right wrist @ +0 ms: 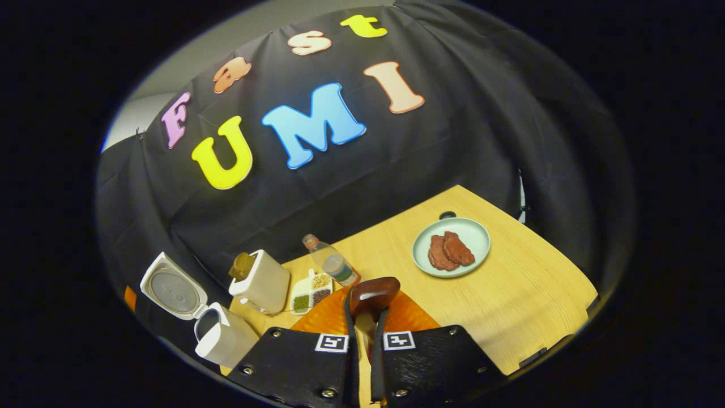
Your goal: Close the left gripper, press the button to open the rice cooker; take a wooden spoon from the chopstick holder with the right hand, scoop a spoonful of rice and pour it into the rice cooker, then put the wooden spoon back into the chopstick holder.
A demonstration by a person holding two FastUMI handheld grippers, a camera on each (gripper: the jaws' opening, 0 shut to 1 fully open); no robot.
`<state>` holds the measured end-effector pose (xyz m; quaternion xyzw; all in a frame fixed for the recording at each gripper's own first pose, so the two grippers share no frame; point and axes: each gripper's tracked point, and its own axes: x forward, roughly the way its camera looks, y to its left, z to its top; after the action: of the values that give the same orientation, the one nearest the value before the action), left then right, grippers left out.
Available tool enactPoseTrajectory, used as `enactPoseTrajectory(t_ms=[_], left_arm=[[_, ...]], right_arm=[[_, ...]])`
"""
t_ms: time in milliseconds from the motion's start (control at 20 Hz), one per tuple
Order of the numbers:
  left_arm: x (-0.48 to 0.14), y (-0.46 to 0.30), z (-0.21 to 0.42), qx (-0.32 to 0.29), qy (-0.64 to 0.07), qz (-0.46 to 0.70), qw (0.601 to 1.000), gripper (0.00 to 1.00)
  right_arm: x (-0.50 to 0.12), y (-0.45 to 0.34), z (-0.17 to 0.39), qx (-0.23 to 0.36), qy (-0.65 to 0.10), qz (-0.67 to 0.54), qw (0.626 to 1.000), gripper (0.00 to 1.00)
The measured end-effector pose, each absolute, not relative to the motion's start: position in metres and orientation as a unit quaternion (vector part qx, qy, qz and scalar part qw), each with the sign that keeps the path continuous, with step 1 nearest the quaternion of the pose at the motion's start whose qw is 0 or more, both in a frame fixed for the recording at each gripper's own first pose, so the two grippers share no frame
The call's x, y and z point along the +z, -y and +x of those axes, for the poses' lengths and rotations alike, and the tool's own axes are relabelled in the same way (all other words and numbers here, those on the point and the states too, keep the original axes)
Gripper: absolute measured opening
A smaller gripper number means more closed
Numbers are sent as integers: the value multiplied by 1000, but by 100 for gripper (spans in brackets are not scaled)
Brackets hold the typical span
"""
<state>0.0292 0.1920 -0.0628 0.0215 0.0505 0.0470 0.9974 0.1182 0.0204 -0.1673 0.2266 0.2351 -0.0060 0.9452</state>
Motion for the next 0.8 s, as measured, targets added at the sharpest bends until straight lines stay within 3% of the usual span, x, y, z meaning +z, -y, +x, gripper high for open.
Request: enactPoseTrajectory(t_ms=[250,500,800], left_arm=[[-63,-199,27,28,-39,34,998,96],[-73,-207,24,13,-46,43,998,96],[-98,-241,12,36,-76,30,996,94]], right_arm=[[-157,-103,151,70,-219,196,953,8],[-211,-165,174,98,-244,133,956,8],[-291,-214,194,117,-280,43,952,9]])
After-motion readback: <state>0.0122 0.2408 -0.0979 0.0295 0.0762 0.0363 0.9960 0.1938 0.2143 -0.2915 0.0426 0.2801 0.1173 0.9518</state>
